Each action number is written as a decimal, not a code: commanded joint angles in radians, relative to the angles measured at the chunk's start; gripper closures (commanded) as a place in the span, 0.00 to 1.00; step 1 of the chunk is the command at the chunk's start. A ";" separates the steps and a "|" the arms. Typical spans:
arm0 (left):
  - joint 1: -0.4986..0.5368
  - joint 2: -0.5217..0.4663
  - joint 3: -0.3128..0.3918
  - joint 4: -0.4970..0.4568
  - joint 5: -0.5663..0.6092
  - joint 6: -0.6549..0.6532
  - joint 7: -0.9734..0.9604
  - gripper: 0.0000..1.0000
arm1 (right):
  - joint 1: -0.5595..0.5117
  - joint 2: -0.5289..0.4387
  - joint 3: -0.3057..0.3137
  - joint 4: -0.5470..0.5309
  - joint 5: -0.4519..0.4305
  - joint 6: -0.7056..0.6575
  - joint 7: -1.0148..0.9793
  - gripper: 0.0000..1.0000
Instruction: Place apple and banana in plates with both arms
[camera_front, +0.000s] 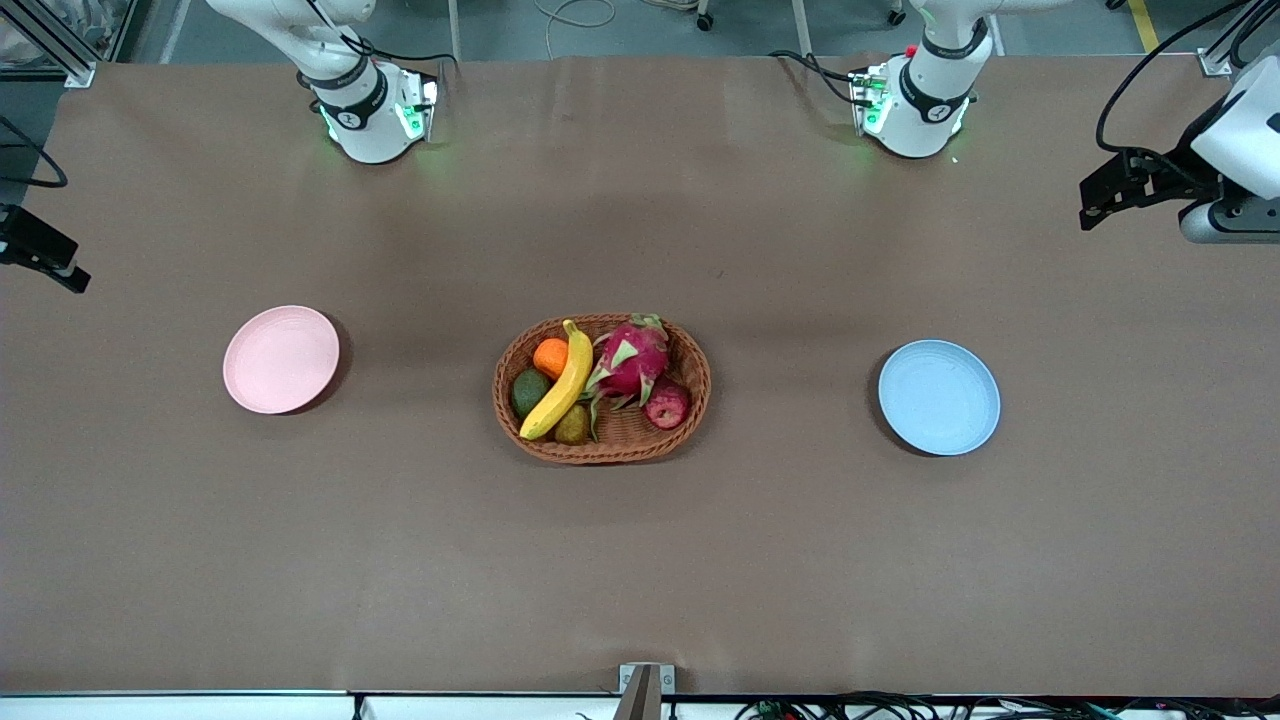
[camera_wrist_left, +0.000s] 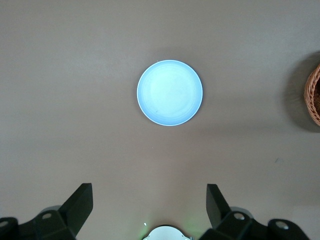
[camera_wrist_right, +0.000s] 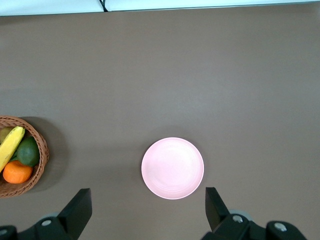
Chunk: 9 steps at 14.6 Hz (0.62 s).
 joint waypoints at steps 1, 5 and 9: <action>0.001 0.002 -0.003 0.013 -0.002 -0.015 0.020 0.00 | -0.004 -0.015 0.007 -0.019 -0.011 0.012 0.012 0.00; -0.010 0.029 -0.005 0.022 -0.005 -0.011 0.020 0.00 | -0.002 -0.009 0.012 -0.021 -0.017 0.009 0.011 0.00; -0.037 0.141 -0.042 0.062 -0.015 0.041 -0.003 0.00 | 0.001 -0.007 0.012 -0.027 -0.019 -0.002 0.011 0.00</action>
